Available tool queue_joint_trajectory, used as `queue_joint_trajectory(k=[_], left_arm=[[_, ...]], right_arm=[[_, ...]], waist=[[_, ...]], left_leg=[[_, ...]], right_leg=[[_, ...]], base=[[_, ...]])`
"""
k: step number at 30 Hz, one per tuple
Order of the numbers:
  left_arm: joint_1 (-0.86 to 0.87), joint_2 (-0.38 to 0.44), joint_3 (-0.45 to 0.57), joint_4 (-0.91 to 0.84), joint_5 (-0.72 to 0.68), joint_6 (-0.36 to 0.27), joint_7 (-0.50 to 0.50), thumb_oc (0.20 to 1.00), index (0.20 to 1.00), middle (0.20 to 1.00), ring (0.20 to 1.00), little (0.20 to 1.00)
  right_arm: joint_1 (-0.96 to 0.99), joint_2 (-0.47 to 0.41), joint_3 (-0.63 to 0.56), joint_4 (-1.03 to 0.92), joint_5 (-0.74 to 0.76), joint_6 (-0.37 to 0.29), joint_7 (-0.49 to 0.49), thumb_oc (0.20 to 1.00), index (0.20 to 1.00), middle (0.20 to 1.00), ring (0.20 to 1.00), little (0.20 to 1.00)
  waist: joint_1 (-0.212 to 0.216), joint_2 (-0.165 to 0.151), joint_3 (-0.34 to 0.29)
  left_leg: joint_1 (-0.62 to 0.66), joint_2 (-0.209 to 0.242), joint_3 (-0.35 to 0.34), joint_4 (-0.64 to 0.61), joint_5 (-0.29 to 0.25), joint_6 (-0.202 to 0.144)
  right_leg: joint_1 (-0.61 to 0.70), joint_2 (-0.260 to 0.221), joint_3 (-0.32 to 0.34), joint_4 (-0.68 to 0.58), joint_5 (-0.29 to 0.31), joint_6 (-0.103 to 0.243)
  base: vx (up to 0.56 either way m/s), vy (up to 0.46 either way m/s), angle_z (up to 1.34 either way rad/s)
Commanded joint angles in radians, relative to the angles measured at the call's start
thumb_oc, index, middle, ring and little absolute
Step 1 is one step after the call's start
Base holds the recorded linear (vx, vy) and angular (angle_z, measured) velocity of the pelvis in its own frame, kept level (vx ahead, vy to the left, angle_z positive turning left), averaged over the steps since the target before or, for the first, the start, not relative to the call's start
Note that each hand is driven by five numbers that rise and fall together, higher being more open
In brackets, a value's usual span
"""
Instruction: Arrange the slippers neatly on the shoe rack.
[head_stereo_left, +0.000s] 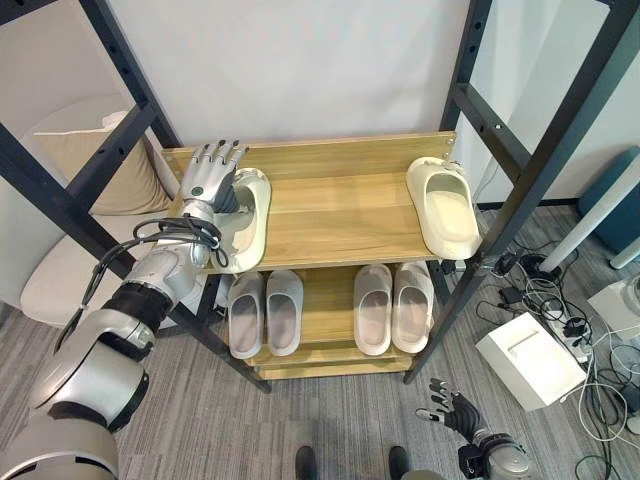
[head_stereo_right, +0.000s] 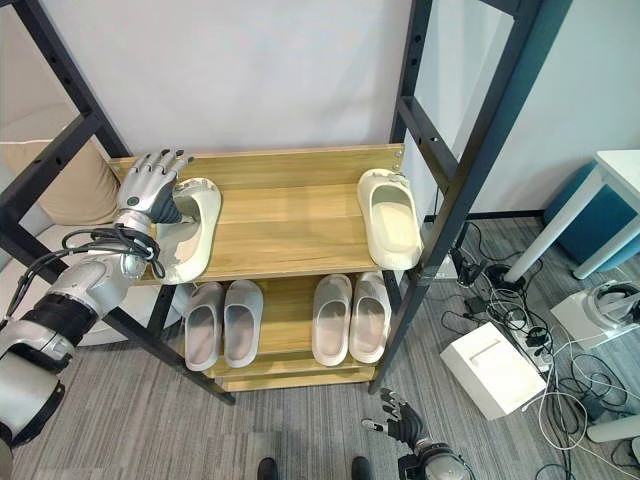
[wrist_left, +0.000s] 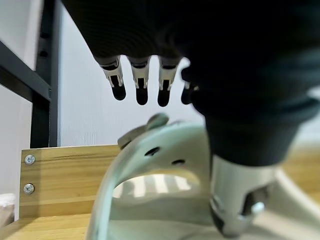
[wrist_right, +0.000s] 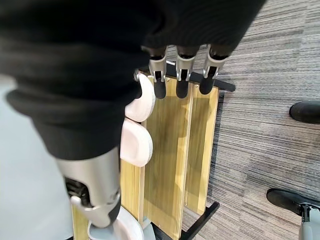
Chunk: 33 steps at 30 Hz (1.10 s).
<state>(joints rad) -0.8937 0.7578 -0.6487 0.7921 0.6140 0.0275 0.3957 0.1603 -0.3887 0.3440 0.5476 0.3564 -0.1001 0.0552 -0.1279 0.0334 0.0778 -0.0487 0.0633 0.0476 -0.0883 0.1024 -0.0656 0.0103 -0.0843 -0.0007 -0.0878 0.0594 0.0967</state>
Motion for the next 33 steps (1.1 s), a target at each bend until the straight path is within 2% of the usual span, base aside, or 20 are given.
queue_joint_trajectory(k=[1,6,12,20,25,33], left_arm=[[-0.15,0.027,0.0,0.115,0.023,0.012,-0.017,0.2,0.2,0.2,0.2,0.2],[-0.196,0.009,-0.05,0.22,0.021,0.011,-0.057,0.2,0.2,0.2,0.2,0.2],[-0.198,-0.014,-0.041,0.231,0.002,0.012,-0.057,0.2,0.2,0.2,0.2,0.2],[-0.242,-0.082,-0.043,0.044,0.01,0.0,-0.001,0.2,0.2,0.2,0.2,0.2],[-0.311,-0.143,-0.089,0.072,0.032,0.007,0.007,0.2,0.2,0.2,0.2,0.2],[-0.37,-0.165,-0.128,0.165,0.037,0.02,0.028,0.2,0.2,0.2,0.2,0.2]], right_arm=[[-0.021,-0.033,0.014,-0.043,0.036,-0.052,0.004,1.0,1.0,1.0,1.0,1.0],[-0.028,-0.038,0.024,-0.046,0.039,-0.051,0.008,1.0,1.0,1.0,1.0,1.0],[-0.032,-0.037,0.026,-0.048,0.043,-0.051,0.007,1.0,1.0,1.0,1.0,1.0],[-0.03,-0.039,0.025,-0.075,0.053,-0.048,-0.001,1.0,1.0,1.0,1.0,1.0],[-0.029,-0.052,0.015,-0.099,0.058,-0.048,-0.01,1.0,1.0,1.0,1.0,1.0],[-0.009,-0.071,0.002,-0.138,0.081,-0.051,-0.015,1.0,1.0,1.0,1.0,1.0]], waist=[[-0.004,-0.014,0.013],[-0.014,-0.011,0.011],[-0.017,-0.013,0.011],[-0.022,-0.014,0.013],[-0.043,-0.012,0.015],[-0.086,-0.005,0.019]], left_leg=[[0.098,0.0,0.036,0.001,-0.082,-0.03],[0.103,0.003,0.045,0.001,-0.083,-0.031],[0.106,0.005,0.048,0.001,-0.083,-0.032],[0.105,0.006,0.045,0.001,-0.083,-0.033],[0.105,0.011,0.055,0.001,-0.081,-0.036],[0.103,0.018,0.085,0.001,-0.079,-0.042]], right_leg=[[0.026,-0.005,-0.018,0.011,-0.037,0.066],[0.025,-0.004,-0.012,0.011,-0.035,0.068],[0.027,-0.001,-0.01,0.01,-0.035,0.067],[0.028,0.001,-0.013,0.011,-0.04,0.064],[0.023,0.005,-0.005,0.012,-0.038,0.063],[-0.003,0.015,0.027,0.019,-0.031,0.063]], base=[[0.01,-0.003,-0.08],[0.0,-0.003,-0.06],[0.0,-0.002,-0.02],[0.0,0.0,0.0],[-0.01,-0.016,-0.05],[-0.01,-0.018,-0.14]])
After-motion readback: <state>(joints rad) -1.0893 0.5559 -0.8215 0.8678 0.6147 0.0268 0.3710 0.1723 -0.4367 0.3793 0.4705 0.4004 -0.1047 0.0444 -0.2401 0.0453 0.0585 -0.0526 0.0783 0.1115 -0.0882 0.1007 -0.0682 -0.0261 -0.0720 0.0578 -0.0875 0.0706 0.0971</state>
